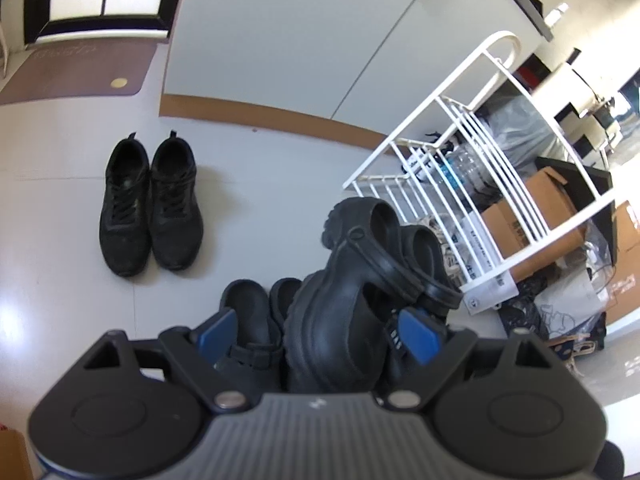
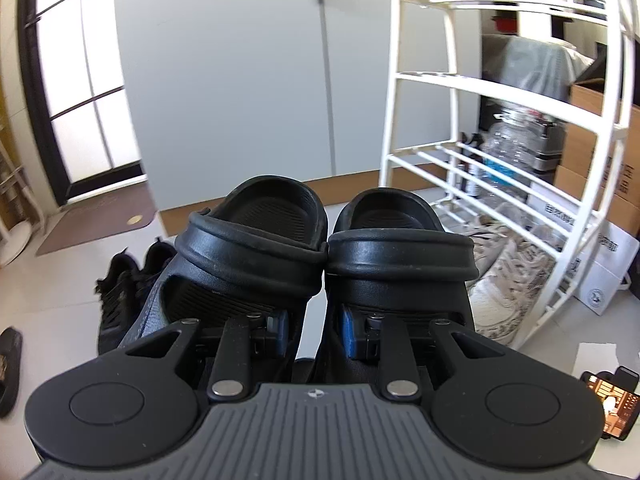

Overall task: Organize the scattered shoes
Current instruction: 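Lift the black clogs with the right gripper and carry them to the white rack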

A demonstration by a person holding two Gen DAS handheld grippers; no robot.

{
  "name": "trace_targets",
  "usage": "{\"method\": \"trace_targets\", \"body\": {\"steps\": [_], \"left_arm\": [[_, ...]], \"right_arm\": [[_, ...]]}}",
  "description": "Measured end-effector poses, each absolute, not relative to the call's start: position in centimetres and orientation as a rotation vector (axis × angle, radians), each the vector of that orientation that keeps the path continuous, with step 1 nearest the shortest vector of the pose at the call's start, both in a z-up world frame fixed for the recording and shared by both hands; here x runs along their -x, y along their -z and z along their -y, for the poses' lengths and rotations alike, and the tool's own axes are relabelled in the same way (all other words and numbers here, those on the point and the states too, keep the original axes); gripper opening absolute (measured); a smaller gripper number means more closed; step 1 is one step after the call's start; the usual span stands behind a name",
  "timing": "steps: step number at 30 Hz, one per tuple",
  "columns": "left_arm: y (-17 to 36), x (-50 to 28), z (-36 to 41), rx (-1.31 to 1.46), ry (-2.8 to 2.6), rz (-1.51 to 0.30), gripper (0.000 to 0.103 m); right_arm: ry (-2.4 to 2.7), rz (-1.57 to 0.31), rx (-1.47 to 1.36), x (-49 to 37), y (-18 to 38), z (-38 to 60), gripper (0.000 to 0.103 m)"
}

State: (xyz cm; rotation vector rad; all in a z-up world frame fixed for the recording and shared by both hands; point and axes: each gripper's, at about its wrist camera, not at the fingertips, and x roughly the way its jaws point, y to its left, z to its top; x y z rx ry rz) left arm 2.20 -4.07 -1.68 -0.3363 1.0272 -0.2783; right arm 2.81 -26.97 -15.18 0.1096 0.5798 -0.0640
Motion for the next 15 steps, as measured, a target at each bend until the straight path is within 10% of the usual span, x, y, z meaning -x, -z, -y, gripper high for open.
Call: {"method": "trace_targets", "body": {"steps": [15], "left_arm": [[3.4,-3.0,3.6,0.326,0.254,-1.079,0.09]], "right_arm": [[0.197,-0.612,-0.21,-7.8,15.9,33.8,0.028]]}}
